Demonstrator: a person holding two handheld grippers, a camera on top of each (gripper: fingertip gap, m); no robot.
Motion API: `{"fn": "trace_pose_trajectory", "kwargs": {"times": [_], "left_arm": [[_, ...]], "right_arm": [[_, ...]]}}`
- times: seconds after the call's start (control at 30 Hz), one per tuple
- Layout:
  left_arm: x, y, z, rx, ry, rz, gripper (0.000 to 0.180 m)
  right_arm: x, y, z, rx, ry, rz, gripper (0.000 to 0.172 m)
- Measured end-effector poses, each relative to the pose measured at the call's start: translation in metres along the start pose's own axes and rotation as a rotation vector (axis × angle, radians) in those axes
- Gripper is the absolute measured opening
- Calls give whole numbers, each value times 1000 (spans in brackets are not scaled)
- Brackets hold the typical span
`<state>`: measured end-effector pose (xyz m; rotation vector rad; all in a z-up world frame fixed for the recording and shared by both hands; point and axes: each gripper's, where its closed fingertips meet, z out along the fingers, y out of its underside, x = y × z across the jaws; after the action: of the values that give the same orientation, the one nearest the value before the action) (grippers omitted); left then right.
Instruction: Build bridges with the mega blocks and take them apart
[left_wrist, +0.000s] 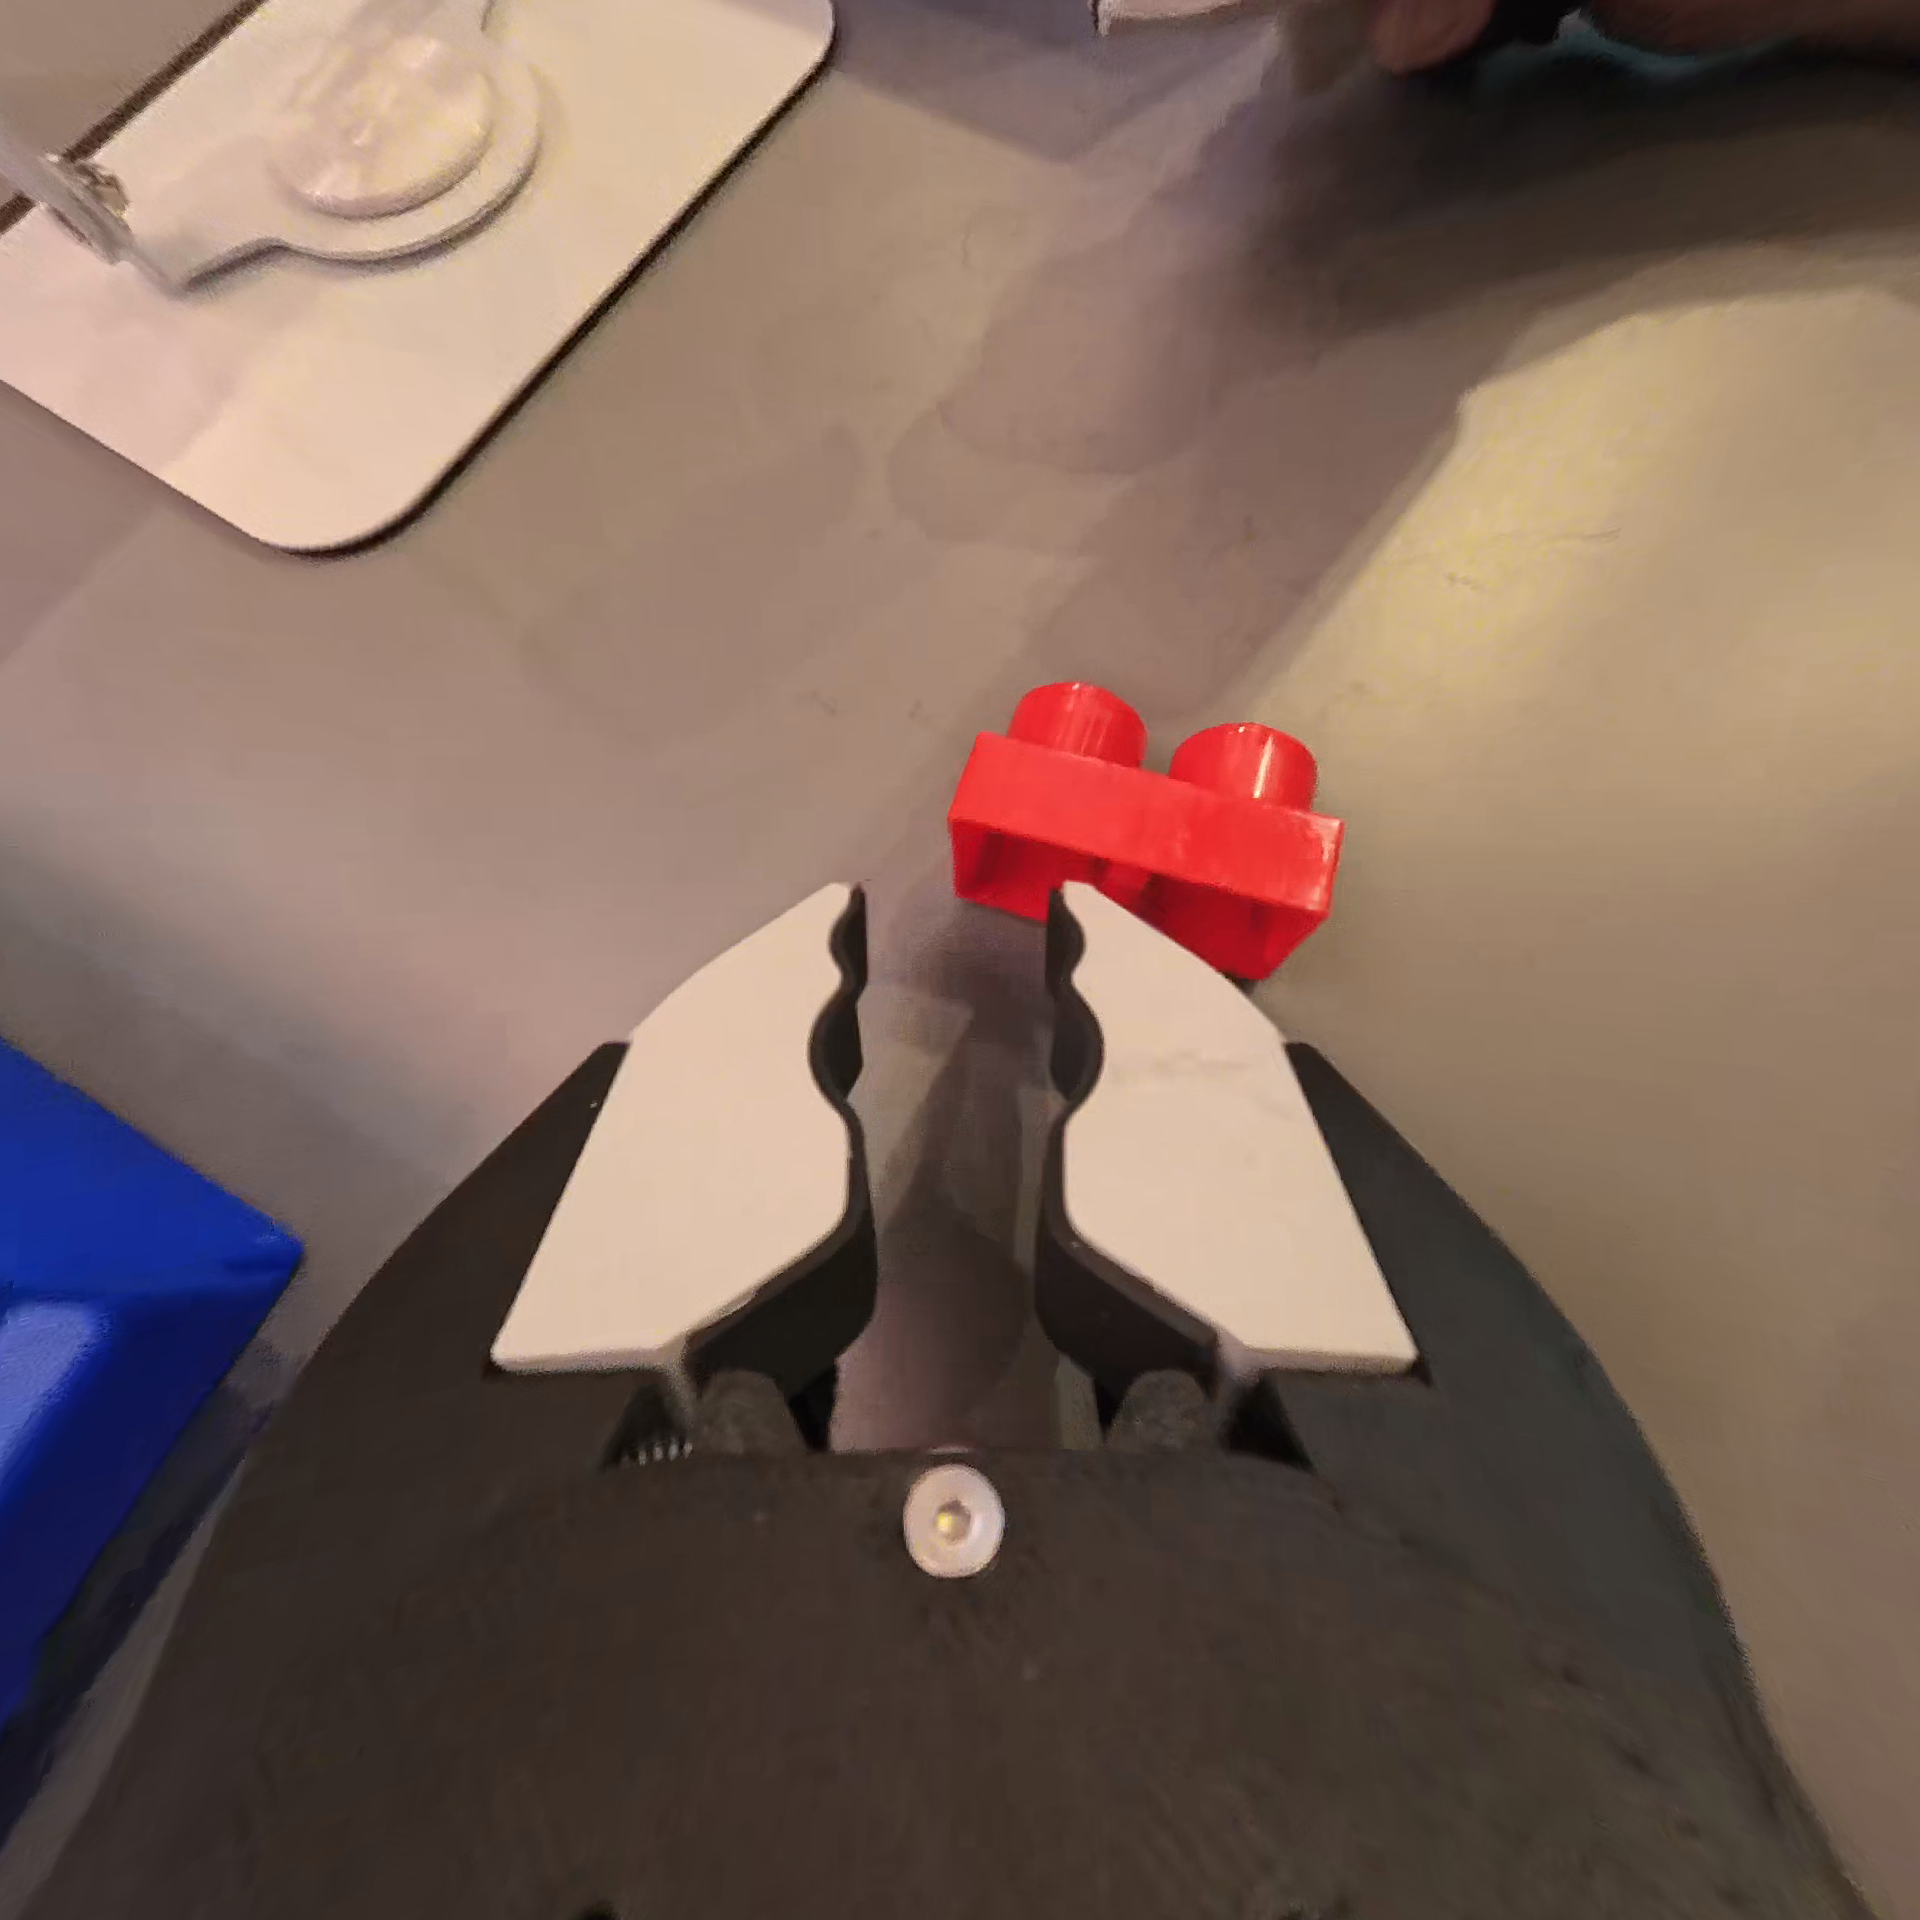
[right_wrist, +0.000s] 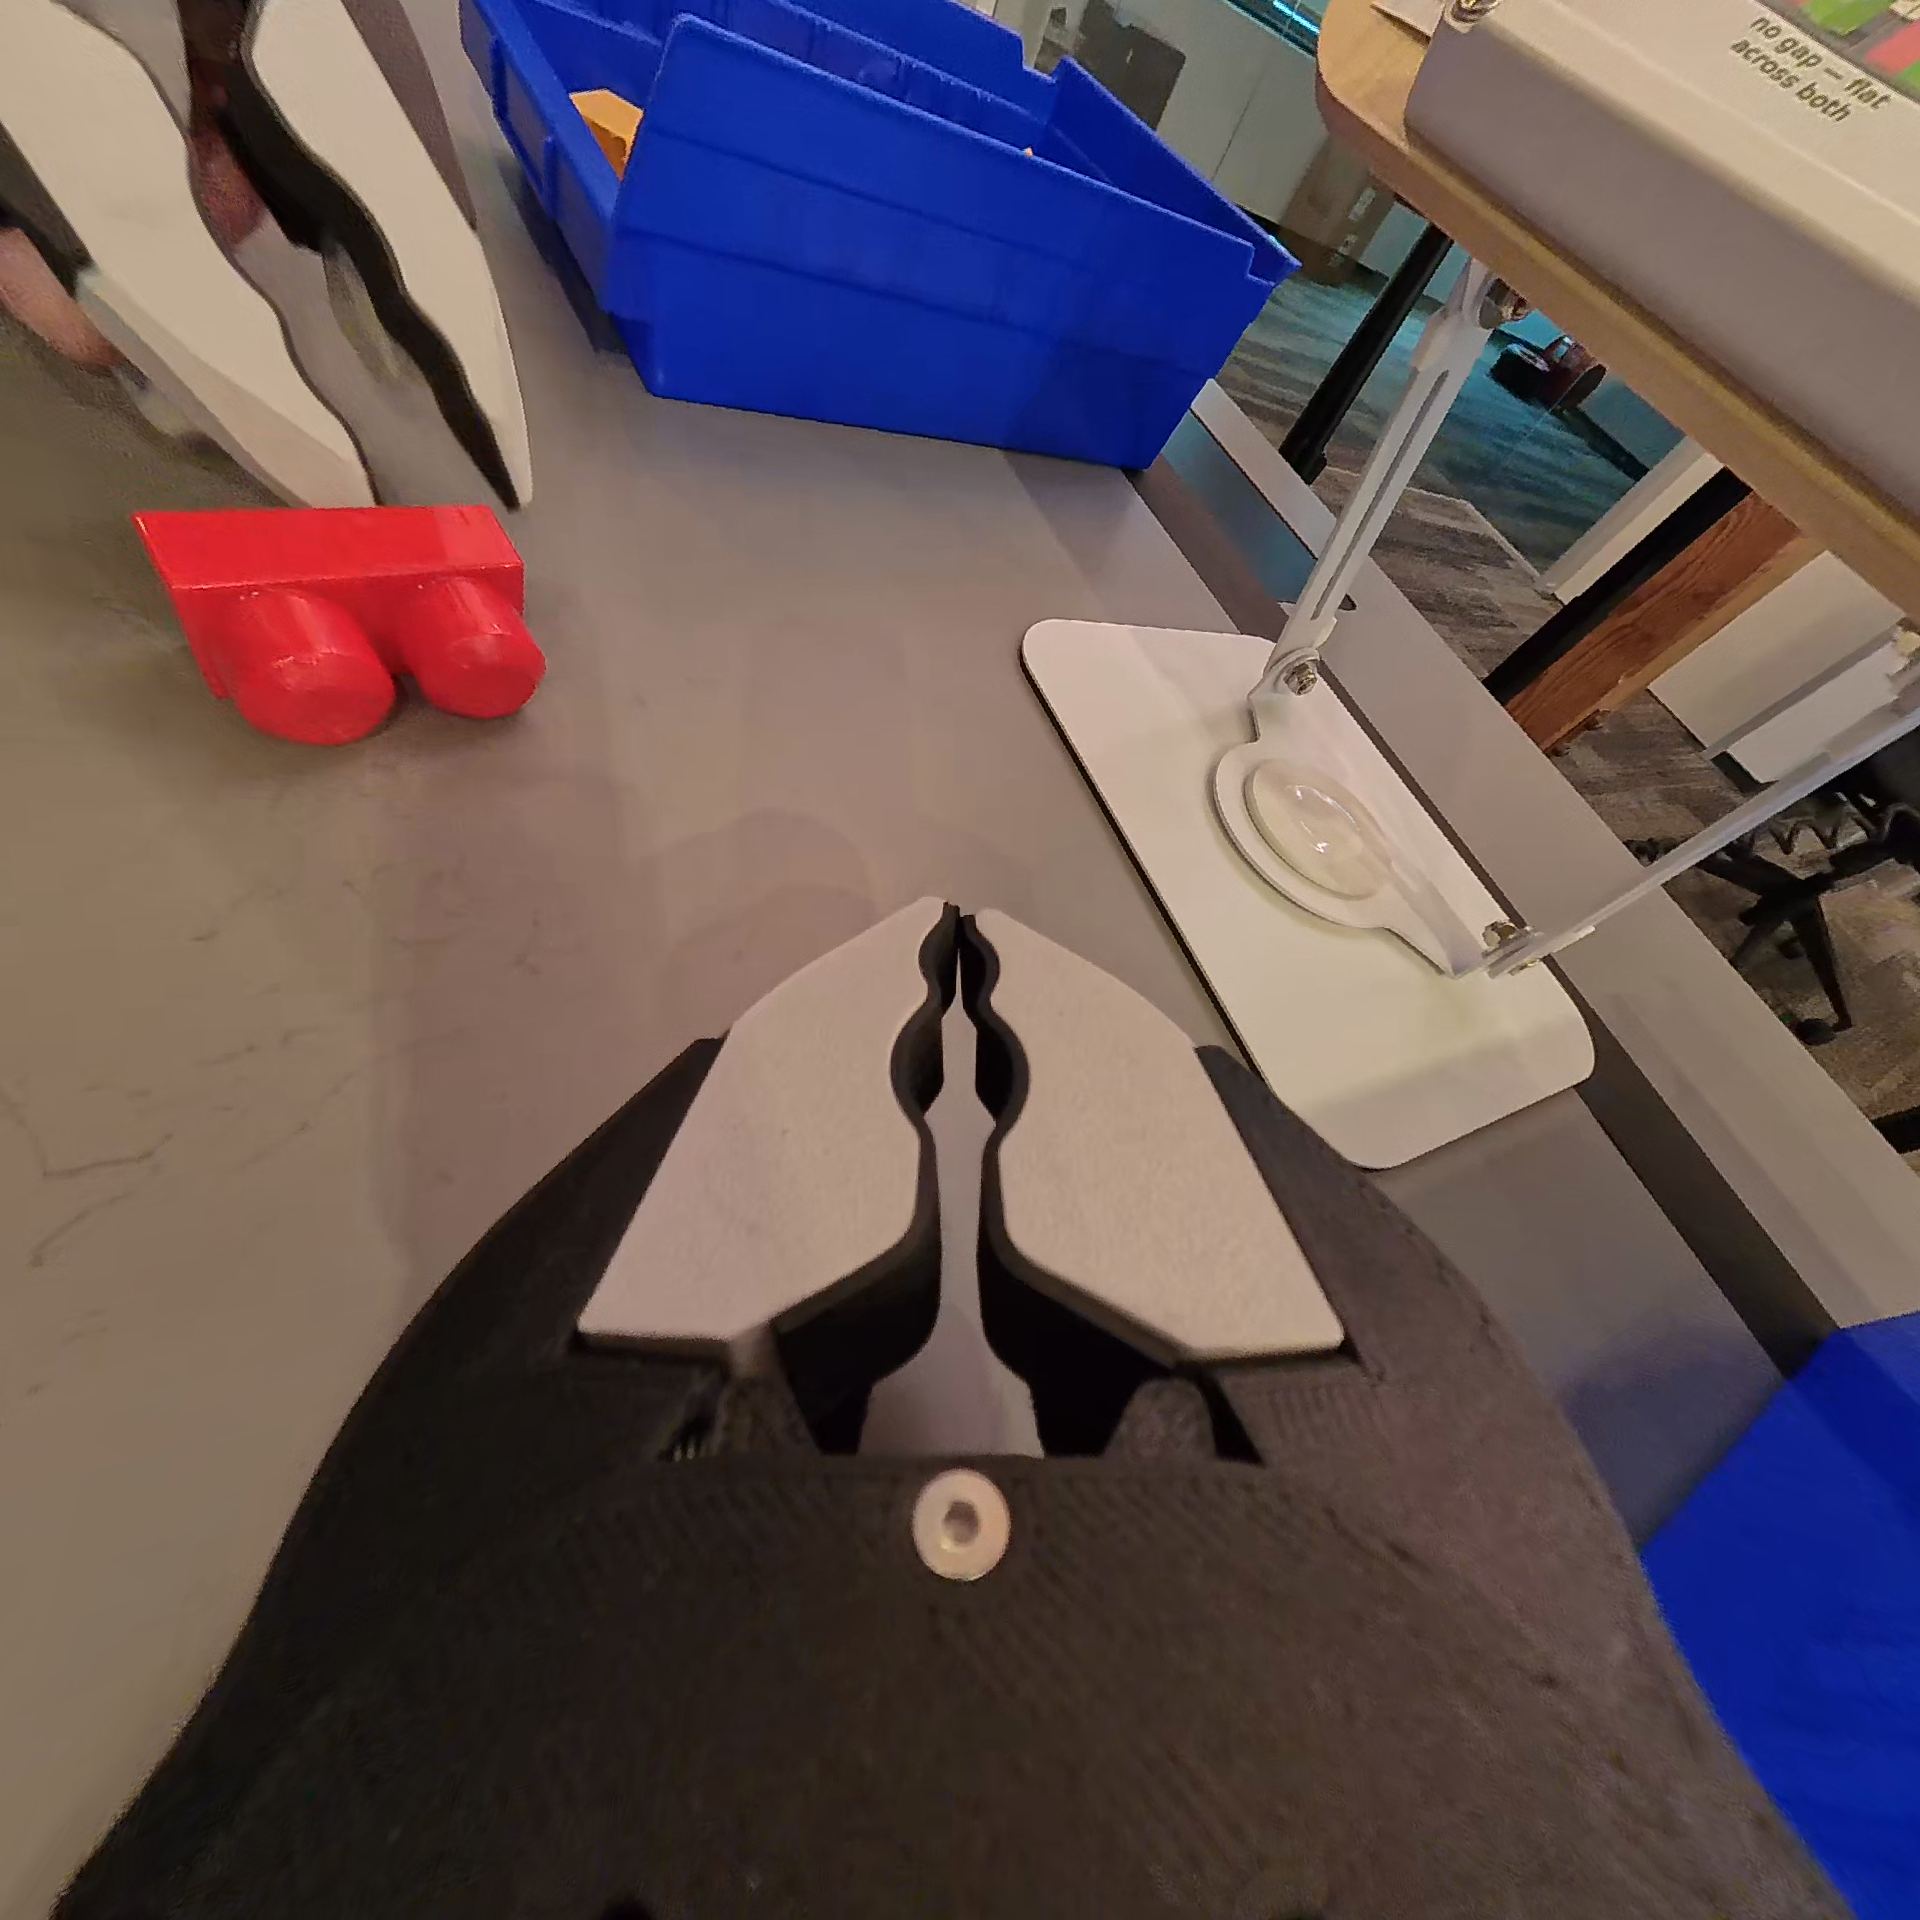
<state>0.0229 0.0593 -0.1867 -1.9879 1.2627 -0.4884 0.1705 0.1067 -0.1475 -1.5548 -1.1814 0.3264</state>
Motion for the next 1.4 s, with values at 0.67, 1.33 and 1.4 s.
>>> {"fn": "trace_pose_trajectory", "kwargs": {"times": [0.67, 1.33, 1.4], "left_arm": [[-273, 81, -125, -439, -800, -48, 24], [-204, -6, -170, -36, -825, 209, 1], [-164, -24, -161, 58, -721, 265, 1]], "right_arm": [[-2, 2, 1, -13, -7, -11, 0], [-2, 2, 1, -12, -14, -15, 0], [-2, 2, 1, -11, -14, -13, 0]]}}
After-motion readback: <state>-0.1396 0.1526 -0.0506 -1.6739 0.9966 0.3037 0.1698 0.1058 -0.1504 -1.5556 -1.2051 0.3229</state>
